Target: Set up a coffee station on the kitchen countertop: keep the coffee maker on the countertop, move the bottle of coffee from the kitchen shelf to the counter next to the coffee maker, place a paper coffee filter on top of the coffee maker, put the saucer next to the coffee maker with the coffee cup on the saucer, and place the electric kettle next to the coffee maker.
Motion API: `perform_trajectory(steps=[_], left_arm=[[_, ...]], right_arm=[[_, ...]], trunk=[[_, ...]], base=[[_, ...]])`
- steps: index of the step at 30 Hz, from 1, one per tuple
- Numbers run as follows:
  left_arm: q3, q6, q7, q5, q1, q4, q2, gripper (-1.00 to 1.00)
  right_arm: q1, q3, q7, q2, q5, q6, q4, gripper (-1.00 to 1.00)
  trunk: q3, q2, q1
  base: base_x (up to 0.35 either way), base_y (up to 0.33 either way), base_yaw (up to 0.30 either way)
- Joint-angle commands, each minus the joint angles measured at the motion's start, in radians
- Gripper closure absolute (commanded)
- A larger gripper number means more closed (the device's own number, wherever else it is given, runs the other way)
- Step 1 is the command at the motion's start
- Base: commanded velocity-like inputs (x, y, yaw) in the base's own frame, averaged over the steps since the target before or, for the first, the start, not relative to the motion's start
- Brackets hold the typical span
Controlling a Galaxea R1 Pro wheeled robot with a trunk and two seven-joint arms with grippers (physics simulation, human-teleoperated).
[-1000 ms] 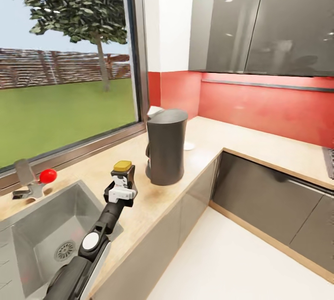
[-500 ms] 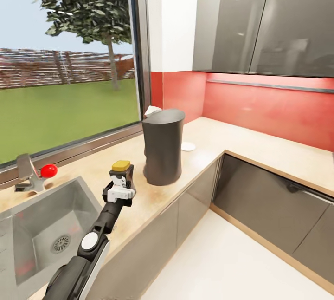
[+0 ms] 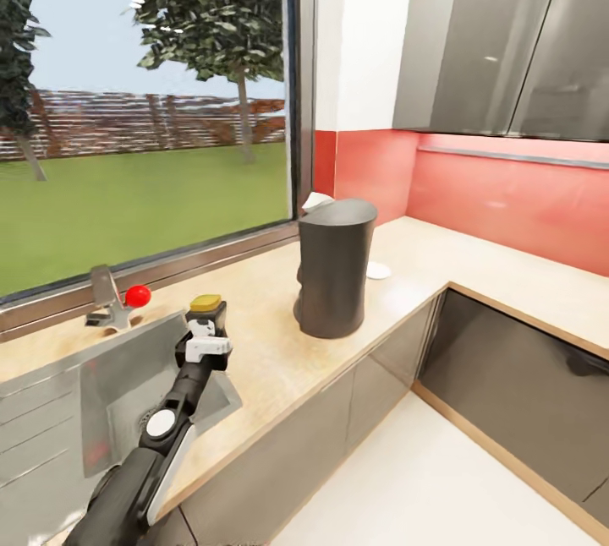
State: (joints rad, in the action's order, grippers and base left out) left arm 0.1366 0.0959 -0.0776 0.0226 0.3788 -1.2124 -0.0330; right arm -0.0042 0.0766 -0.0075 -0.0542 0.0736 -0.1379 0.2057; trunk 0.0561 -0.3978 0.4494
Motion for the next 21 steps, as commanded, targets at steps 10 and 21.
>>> perform_trajectory(steps=[10, 21], left_arm=[[0.004, 0.005, -0.023, -0.001, 0.214, 0.237, 0.049, 1.00], [0.005, -0.002, -0.051, -0.115, 0.322, 0.314, 0.103, 1.00]], right_arm=[[0.000, 0.008, 0.000, 0.001, 0.008, -0.003, -0.002, -1.00], [0.000, 0.007, 0.000, 0.000, 0.009, -0.003, -0.001, -1.00]], trunk=[[0.002, -0.002, 0.001], [0.002, -0.002, 0.001]], base=[[0.000, 0.000, 0.236], [0.000, 0.000, 0.026]])
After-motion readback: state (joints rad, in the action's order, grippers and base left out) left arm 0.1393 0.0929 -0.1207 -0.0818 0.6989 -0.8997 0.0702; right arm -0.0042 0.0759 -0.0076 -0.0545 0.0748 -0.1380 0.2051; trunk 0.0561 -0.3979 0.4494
